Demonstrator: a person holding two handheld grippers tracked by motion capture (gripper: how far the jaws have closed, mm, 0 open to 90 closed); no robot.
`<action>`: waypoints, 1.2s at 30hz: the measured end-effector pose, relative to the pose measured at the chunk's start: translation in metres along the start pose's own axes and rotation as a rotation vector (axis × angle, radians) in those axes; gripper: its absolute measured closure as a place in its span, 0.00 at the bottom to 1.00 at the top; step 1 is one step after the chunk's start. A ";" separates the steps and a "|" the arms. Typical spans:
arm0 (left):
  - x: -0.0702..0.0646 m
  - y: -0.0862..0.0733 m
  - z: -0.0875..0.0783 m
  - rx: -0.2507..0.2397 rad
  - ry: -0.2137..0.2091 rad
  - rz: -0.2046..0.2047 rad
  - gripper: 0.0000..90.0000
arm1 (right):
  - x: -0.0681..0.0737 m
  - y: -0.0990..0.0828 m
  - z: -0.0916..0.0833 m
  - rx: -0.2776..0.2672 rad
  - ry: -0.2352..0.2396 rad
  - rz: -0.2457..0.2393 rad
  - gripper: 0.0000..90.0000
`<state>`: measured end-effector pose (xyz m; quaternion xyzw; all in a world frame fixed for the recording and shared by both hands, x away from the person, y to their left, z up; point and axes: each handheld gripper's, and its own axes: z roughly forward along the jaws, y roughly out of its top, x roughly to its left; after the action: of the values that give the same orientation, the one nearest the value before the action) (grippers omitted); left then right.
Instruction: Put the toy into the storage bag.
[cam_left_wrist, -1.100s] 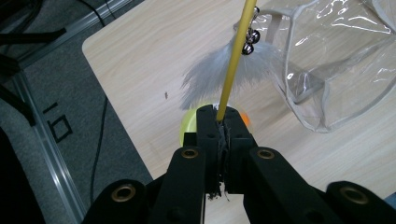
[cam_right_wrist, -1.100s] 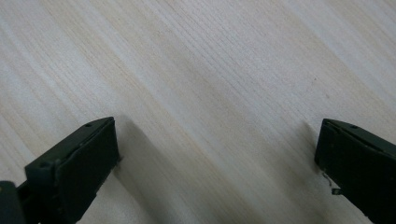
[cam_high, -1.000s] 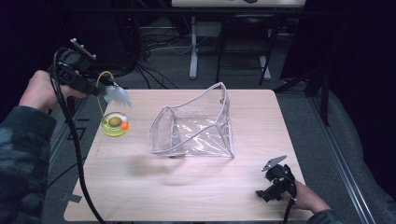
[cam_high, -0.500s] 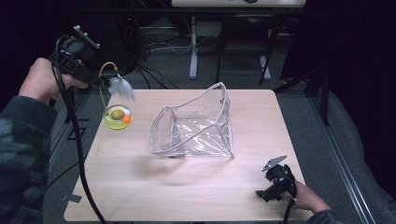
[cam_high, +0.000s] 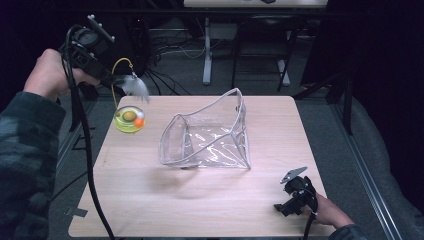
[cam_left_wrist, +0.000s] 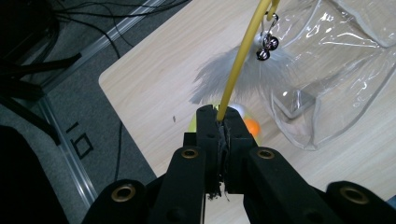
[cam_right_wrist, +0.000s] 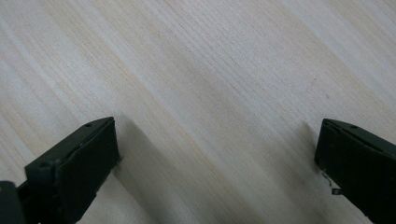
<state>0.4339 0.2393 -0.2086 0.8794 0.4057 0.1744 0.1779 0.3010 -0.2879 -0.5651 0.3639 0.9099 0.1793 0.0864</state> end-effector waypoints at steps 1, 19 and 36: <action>0.000 0.000 0.000 0.000 0.000 0.000 0.98 | 0.000 0.000 0.000 0.000 0.000 0.000 0.00; -0.013 0.025 -0.012 0.000 0.002 0.058 0.98 | 0.000 0.000 0.001 -0.001 0.018 0.004 0.00; -0.036 0.046 -0.014 -0.015 -0.024 0.128 0.98 | 0.000 0.000 0.001 -0.002 0.022 -0.001 0.00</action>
<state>0.4357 0.1857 -0.1812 0.9041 0.3454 0.1780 0.1777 0.3015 -0.2876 -0.5657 0.3614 0.9108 0.1840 0.0769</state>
